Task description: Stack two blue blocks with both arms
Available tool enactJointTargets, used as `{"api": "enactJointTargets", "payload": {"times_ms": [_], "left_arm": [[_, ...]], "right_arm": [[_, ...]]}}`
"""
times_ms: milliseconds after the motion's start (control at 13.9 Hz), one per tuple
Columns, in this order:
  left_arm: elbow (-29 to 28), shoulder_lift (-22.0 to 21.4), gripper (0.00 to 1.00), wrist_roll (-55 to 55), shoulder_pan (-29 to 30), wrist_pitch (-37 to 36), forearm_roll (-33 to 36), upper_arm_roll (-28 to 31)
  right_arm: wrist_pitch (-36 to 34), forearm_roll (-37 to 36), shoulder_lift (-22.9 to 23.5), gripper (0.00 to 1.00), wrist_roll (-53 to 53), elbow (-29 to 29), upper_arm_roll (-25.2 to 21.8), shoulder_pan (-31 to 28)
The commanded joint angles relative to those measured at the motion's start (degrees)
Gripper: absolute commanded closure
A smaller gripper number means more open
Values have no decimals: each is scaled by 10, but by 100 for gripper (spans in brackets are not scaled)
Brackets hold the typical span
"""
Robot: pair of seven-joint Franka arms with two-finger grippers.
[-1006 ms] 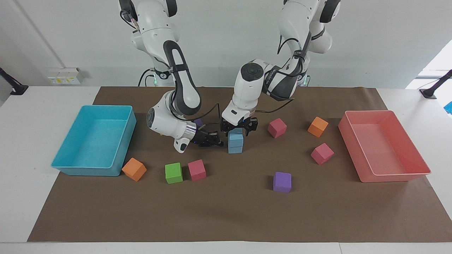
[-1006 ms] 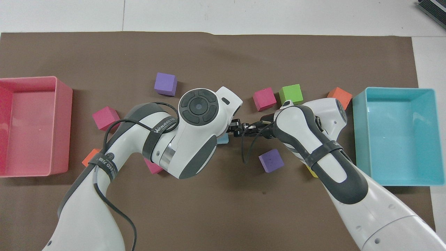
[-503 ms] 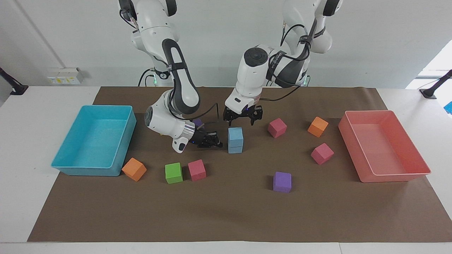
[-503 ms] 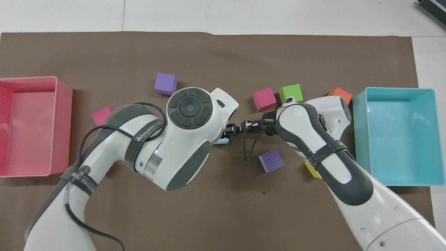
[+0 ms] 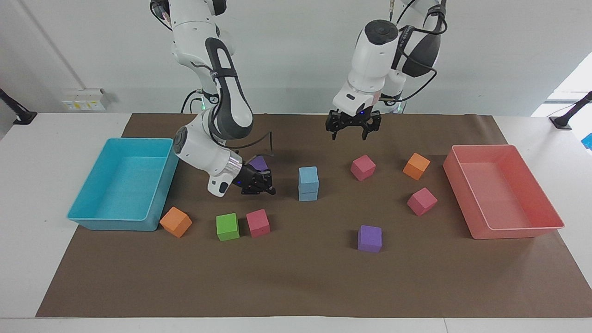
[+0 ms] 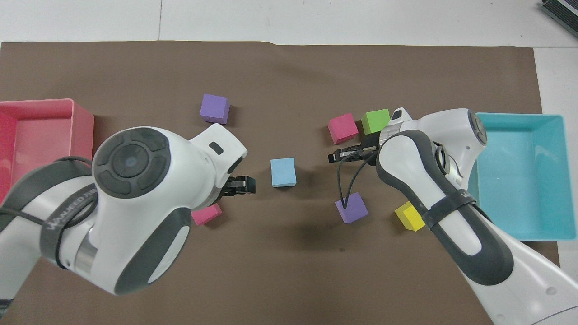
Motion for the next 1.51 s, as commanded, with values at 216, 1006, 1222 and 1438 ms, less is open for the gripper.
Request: {"api": "enactJointTargets", "payload": {"times_ms": [216,1006,1222,1438], "left_arm": [[11,-44,0,152,115,-59,-3,1],[232,25,0,266,229,-241,-2,0],[222,16,0,259,223,-242,-6,-3],[216,11,0,263,222,-248,-5,-5]], "right_arm": [[-22,-235,-71,0,98,7,4,-30],[-228,-405,-139,0,206,124,2,-120],[-236,-430,-169,0,206,124,2,-128],[-293,-441,-190,0,206,144,2,-134]]}}
